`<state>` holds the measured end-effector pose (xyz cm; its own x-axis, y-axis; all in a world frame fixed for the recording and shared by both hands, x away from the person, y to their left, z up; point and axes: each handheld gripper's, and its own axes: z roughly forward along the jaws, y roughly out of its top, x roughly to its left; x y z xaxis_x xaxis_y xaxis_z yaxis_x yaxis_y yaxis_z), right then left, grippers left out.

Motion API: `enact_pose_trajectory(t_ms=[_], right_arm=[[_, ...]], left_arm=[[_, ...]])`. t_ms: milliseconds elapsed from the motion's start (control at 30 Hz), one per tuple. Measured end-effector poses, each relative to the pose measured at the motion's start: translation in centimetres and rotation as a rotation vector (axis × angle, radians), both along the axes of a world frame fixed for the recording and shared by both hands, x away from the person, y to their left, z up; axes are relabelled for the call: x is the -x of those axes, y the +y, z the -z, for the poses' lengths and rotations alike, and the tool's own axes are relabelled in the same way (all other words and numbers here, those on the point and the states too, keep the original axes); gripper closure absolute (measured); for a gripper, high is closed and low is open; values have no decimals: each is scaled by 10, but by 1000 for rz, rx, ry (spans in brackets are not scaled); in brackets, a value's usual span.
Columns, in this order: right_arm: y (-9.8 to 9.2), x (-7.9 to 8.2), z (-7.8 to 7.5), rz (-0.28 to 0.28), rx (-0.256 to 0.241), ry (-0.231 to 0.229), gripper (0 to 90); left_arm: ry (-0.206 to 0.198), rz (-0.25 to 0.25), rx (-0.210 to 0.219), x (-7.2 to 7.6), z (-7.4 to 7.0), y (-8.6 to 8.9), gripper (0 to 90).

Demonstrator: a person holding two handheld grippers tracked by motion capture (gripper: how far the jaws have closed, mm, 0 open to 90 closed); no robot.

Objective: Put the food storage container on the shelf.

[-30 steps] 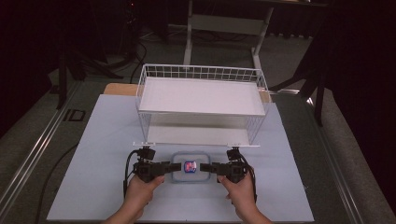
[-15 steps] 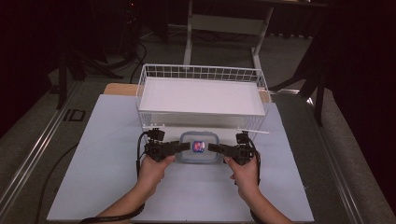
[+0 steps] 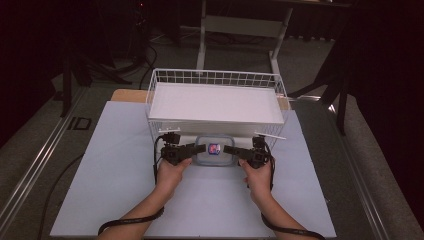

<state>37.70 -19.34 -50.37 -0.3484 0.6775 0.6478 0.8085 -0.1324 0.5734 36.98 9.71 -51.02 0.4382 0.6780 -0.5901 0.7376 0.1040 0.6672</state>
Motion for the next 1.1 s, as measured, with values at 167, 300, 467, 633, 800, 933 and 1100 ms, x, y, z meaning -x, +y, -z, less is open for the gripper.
enact_pose_trajectory(t_ms=[167,300,467,633,800,933,1100], right_arm=[[2,-3,-3,1,1,-13,456],[-1,-8,4,12,14,-47,454],[0,-13,10,33,-1,-42,447],[0,-15,13,43,-15,-57,443],[1,-18,15,78,-31,-51,425],[5,-19,15,93,8,-59,396],[7,-20,14,89,79,-134,404]], left_arm=[[-23,5,8,-5,2,0,481],[-20,-2,-4,-9,6,-2,480],[-37,-7,5,-11,12,-1,481],[-43,-14,37,-14,17,0,480],[-53,-15,26,-18,18,-5,444],[-65,-15,-9,-23,18,-9,389],[-99,-47,-51,-26,17,-11,384]])
